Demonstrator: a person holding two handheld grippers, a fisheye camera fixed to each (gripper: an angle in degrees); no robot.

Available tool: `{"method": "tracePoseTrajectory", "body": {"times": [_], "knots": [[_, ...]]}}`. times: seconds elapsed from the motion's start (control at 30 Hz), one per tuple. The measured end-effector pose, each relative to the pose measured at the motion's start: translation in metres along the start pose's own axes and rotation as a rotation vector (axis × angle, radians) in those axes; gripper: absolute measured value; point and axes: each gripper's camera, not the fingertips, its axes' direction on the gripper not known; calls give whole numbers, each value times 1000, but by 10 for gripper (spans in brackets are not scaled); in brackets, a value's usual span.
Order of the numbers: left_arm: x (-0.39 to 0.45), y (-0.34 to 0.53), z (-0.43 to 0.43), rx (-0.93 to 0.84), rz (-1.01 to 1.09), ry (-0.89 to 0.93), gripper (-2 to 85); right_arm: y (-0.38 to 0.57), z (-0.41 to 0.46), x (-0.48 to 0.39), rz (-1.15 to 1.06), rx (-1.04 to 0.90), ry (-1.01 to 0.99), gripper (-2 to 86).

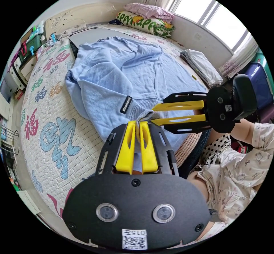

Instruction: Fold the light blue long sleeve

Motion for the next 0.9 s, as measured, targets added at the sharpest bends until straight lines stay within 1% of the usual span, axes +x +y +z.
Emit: {"method": "tracePoseTrajectory", "body": {"times": [0.1,0.17,0.23,0.27,0.33,0.43,0.57,0.67,0.7,0.73,0.77,0.8,0.83,0.9], "knots": [[-1,-4,0,7,-8,8,5,-31,-29,-10,8,-1,-5,51],[-3,-4,-5,27,-15,13,5,-46,-53,-3,57,18,-71,29],[-6,-1,-9,50,-29,21,5,-63,-87,20,171,57,-193,10],[-9,1,-11,64,-40,31,4,-66,-96,28,203,68,-224,8],[-15,4,-13,82,-58,50,4,-79,-138,64,323,116,-324,1],[-20,4,-13,86,-73,73,4,-87,-194,115,449,166,-393,-2],[-13,-1,-8,51,-57,49,4,-90,-264,184,542,136,-365,-3],[-7,-4,-1,18,-45,30,4,-76,-342,269,698,103,-216,-2],[-6,-4,0,12,-45,28,4,-65,-385,311,795,127,-116,0],[-4,-3,2,4,-47,24,3,-52,-432,354,903,168,13,3],[-4,-2,2,0,-55,22,3,-45,-455,374,956,193,92,6],[-3,0,1,-3,-63,18,3,-32,-499,411,1060,225,273,12],[-2,2,0,-6,-64,15,3,-19,-534,438,1176,210,449,19],[1,7,-3,-11,-68,1,3,1,-574,456,1339,146,661,45]]}}
